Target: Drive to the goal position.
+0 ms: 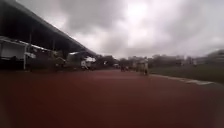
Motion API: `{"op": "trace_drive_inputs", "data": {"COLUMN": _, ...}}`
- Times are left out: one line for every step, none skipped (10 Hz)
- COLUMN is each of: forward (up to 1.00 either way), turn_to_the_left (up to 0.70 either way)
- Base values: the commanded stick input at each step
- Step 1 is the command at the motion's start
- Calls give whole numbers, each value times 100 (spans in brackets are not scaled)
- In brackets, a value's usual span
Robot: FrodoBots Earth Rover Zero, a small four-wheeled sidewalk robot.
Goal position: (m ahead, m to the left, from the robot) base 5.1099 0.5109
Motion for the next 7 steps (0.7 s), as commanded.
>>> {"op": "trace_drive_inputs", "data": {"forward": 50, "turn_to_the_left": 2}}
{"op": "trace_drive_inputs", "data": {"forward": 50, "turn_to_the_left": 2}}
{"op": "trace_drive_inputs", "data": {"forward": 50, "turn_to_the_left": 2}}
{"op": "trace_drive_inputs", "data": {"forward": 50, "turn_to_the_left": 2}}
{"op": "trace_drive_inputs", "data": {"forward": 50, "turn_to_the_left": 2}}
{"op": "trace_drive_inputs", "data": {"forward": 50, "turn_to_the_left": 2}}
{"op": "trace_drive_inputs", "data": {"forward": 50, "turn_to_the_left": 2}}
